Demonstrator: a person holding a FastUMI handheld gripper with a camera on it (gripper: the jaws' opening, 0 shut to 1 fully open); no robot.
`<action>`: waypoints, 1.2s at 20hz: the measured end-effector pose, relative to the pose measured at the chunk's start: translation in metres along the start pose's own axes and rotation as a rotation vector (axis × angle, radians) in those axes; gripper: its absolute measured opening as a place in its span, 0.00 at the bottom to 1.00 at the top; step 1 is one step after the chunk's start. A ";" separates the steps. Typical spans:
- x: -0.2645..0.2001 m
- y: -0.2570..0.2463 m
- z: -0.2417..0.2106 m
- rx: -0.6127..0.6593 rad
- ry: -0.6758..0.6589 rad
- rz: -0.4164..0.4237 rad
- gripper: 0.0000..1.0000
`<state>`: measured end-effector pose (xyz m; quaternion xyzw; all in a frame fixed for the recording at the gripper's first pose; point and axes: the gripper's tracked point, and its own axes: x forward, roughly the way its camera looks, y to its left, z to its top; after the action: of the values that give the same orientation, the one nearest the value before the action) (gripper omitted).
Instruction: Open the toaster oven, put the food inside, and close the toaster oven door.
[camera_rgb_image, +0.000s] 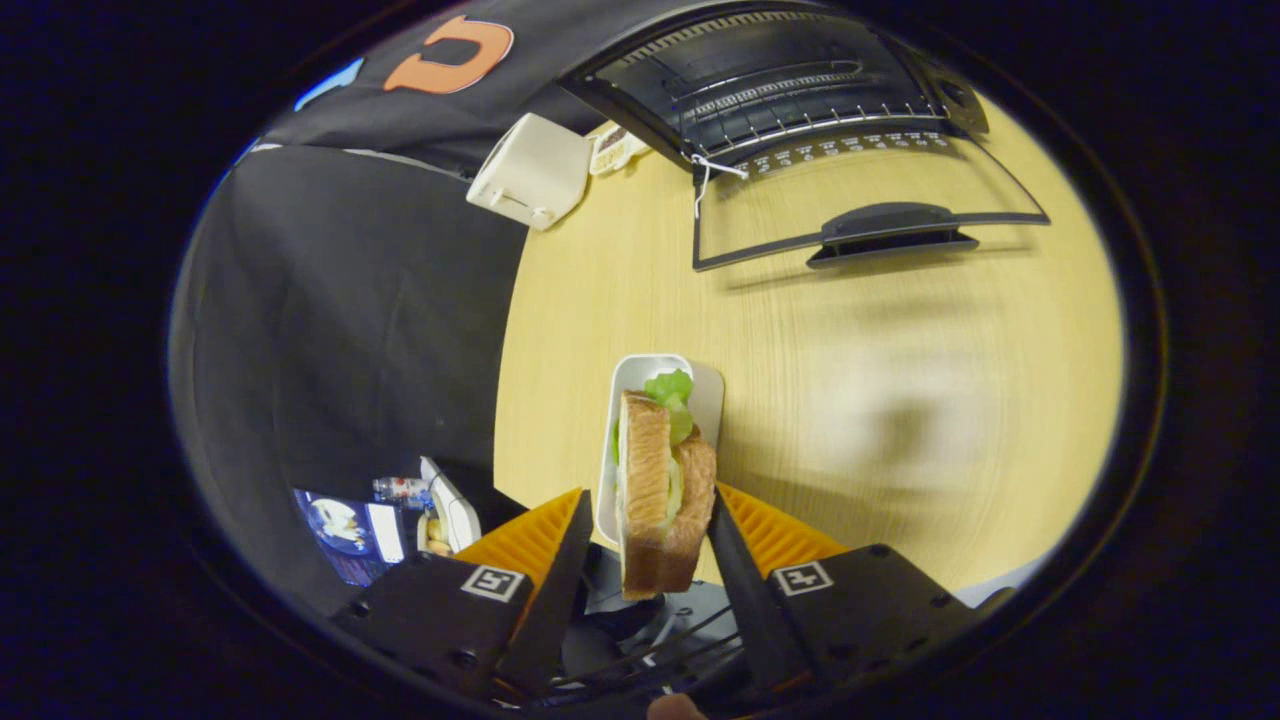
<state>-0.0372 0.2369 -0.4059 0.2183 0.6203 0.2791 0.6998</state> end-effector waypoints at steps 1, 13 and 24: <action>0.001 -0.001 0.002 -0.004 0.003 -0.007 0.66; -0.056 0.038 0.027 -0.020 -0.061 0.094 0.34; -0.118 0.000 0.139 0.168 -0.446 0.191 0.33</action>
<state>0.0914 0.1644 -0.2986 0.3895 0.4483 0.2362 0.7691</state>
